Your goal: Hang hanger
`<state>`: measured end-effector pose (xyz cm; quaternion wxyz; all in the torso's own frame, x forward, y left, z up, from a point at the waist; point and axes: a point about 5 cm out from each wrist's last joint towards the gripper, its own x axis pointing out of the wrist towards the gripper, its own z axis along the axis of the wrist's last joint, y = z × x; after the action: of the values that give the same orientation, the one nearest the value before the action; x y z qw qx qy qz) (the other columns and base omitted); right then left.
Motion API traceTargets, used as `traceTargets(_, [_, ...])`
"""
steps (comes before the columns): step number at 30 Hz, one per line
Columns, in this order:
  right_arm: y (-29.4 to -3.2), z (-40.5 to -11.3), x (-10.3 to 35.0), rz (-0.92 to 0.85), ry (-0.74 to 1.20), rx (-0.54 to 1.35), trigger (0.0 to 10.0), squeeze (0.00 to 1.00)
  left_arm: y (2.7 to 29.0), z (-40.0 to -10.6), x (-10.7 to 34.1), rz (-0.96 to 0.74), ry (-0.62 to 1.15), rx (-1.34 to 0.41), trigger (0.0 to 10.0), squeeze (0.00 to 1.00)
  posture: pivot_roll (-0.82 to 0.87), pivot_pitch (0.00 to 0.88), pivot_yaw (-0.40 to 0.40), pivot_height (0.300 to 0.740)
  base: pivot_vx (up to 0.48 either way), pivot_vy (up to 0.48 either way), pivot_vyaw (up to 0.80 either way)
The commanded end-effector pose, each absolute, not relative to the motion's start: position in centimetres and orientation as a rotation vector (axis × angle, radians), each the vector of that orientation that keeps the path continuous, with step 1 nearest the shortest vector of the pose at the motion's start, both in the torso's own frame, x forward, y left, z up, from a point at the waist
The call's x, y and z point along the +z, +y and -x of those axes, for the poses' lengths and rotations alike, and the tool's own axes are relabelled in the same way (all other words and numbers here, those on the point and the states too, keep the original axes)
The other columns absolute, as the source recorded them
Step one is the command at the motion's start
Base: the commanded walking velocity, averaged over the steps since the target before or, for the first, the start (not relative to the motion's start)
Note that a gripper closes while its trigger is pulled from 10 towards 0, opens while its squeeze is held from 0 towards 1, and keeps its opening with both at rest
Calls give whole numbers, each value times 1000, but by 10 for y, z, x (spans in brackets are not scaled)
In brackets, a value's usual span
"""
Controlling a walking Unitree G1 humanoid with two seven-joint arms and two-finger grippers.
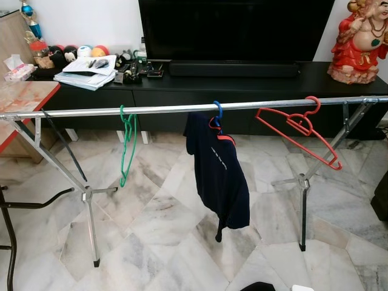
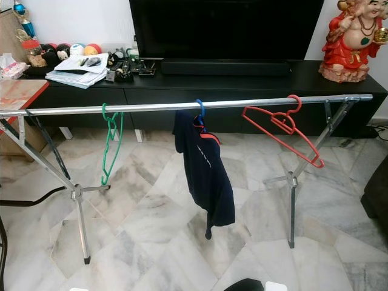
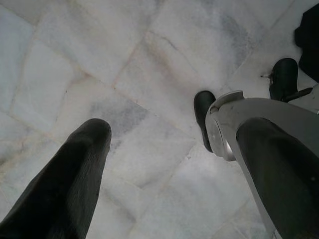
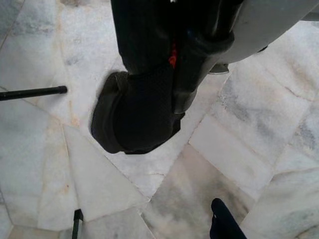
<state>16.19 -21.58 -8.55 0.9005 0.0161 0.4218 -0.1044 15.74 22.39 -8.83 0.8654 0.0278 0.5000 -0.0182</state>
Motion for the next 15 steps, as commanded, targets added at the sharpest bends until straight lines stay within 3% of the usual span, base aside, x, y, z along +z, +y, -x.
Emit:
traceTargets(1, [-215,-160,-86,-39,871,-217,10000,0,225,-151,-91,-45,1072,-24,10000,0,-49,60,48,721,0,0,0])
traceTargets(15, [-215,-160,-86,-42,872,-217,10000,0,225,-151,-91,-42,1074,-22,10000,0,-48,65,49,721,0,242,0])
